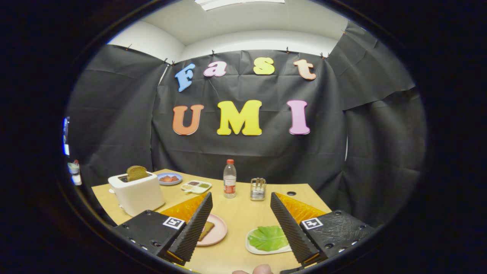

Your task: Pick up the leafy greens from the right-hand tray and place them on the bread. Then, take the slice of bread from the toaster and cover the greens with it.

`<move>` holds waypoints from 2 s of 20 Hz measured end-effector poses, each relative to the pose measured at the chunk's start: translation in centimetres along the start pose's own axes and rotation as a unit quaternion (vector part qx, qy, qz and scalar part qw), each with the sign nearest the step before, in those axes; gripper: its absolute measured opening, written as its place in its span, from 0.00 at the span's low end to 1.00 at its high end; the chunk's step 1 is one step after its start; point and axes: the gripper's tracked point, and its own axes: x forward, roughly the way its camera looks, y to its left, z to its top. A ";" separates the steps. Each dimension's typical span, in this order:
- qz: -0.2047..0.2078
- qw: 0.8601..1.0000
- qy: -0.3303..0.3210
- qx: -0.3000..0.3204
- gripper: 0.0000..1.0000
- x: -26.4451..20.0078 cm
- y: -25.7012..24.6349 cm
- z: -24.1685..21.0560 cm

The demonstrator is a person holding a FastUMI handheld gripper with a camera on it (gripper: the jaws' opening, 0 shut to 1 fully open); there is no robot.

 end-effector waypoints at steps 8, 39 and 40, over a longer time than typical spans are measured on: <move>-0.070 0.996 0.047 0.040 0.95 1.7 -10.6 -3.8; -0.064 0.832 0.284 0.472 0.27 10.6 -13.6 -22.5; -0.063 0.834 0.287 0.467 0.18 10.6 -13.5 -22.2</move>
